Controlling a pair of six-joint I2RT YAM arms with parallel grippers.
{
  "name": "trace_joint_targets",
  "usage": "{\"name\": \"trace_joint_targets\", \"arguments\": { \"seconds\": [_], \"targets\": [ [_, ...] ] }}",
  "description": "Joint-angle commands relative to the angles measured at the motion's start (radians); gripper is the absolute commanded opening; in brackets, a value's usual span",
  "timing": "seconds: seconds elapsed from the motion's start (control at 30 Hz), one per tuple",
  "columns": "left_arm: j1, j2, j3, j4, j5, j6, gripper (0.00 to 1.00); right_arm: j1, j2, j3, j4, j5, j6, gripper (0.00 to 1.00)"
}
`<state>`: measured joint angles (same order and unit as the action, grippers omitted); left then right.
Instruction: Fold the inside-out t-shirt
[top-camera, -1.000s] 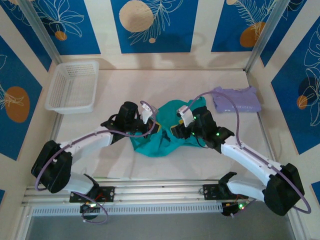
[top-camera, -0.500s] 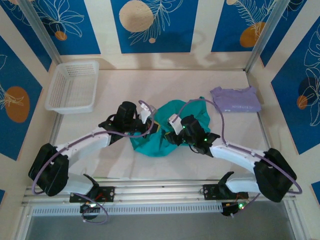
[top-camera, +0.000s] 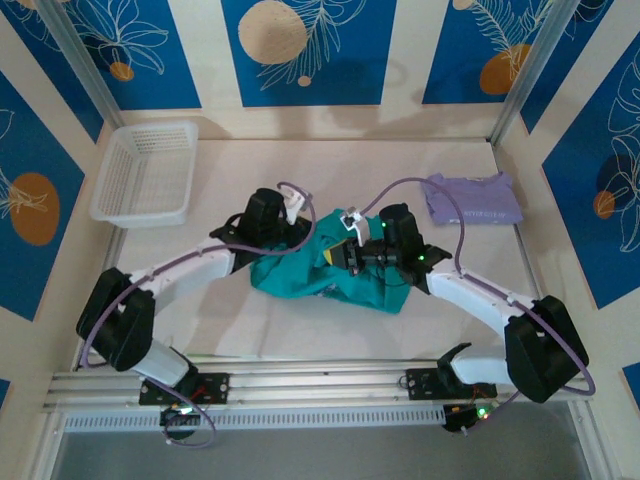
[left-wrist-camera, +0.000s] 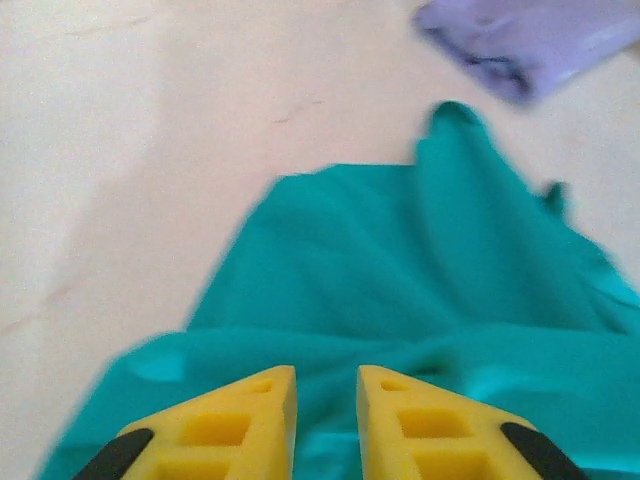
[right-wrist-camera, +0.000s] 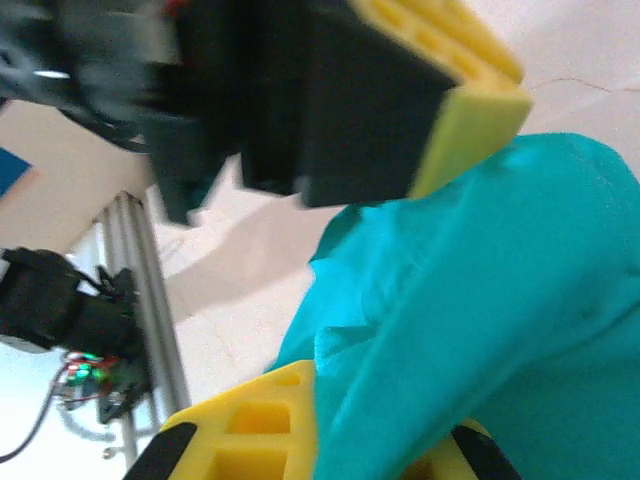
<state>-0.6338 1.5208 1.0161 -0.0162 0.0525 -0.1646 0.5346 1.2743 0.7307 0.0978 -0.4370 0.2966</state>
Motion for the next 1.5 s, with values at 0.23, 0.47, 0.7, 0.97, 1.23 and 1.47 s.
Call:
{"name": "trace_joint_targets", "arguments": {
  "seconds": [0.23,0.47,0.7,0.97,1.23,1.47],
  "targets": [
    [-0.063,-0.319,-0.235,-0.067,-0.007,-0.071,0.52,-0.11,0.053,0.006,0.063,-0.21,0.117,0.0],
    [-0.078,-0.284,-0.261,0.107,0.328,0.005,0.51,-0.138,0.039,0.006,0.018,-0.228,0.08,0.0],
    [-0.079,-0.147,-0.188,0.13,0.372,0.07,0.49,-0.148,0.02,-0.006,-0.007,-0.218,0.06,0.0],
    [-0.076,-0.043,-0.152,0.147,0.383,0.091,0.42,-0.15,0.002,-0.01,-0.022,-0.205,0.05,0.0],
    [-0.062,-0.004,-0.122,0.2,0.433,0.035,0.07,-0.15,-0.011,-0.003,-0.092,-0.103,0.017,0.0],
    [-0.063,-0.192,-0.121,0.129,0.504,-0.119,0.0,-0.098,-0.021,0.08,-0.186,0.141,-0.106,0.06]
  ]
}}
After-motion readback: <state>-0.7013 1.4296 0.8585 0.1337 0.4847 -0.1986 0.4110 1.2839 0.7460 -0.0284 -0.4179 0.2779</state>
